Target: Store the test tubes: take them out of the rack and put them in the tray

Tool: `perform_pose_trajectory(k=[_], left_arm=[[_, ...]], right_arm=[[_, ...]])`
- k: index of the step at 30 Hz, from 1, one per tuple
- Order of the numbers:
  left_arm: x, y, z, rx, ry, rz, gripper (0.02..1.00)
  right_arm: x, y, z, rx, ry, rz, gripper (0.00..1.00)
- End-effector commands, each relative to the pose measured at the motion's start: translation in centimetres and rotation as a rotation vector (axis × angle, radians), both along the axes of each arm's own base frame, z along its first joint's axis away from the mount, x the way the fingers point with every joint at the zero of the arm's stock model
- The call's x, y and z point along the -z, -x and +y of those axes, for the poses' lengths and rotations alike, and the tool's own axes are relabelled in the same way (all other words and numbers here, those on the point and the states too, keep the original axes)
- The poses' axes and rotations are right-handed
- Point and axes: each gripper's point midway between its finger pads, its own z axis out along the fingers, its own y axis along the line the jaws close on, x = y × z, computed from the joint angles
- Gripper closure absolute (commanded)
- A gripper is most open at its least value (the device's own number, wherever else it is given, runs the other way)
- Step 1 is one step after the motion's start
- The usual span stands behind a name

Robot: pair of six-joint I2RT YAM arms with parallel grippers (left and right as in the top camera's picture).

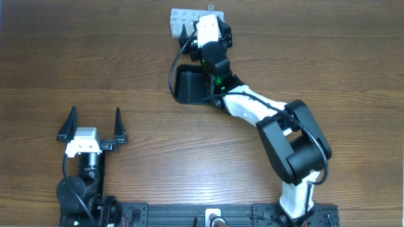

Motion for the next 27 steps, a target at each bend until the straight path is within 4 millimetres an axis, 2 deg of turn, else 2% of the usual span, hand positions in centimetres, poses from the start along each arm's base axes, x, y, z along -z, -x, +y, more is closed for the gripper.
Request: perform_pose_trajectory(k=[1, 7, 13, 27], left_arm=[[-0.1, 0.1, -0.1, 0.004, -0.015, -0.009, 0.018], [-0.1, 0.1, -0.1, 0.004, -0.015, -0.009, 0.018], [-0.1, 0.1, -0.1, 0.004, -0.015, -0.009, 0.018], [-0.1, 0.1, -0.1, 0.004, -0.015, -0.009, 0.018]], right_arm=[[-0.4, -2.3, -1.6, 0.158, -0.111, -0.006, 0.009], [0.0, -4.0, -0.9, 0.255, -0.017, -0.008, 0.009], [1.2, -5.2, -0.3, 0.266, 0.033, 0.029, 0.009], [4.7, -7.0, -4.0, 0.375, 0.031, 0.063, 0.007]])
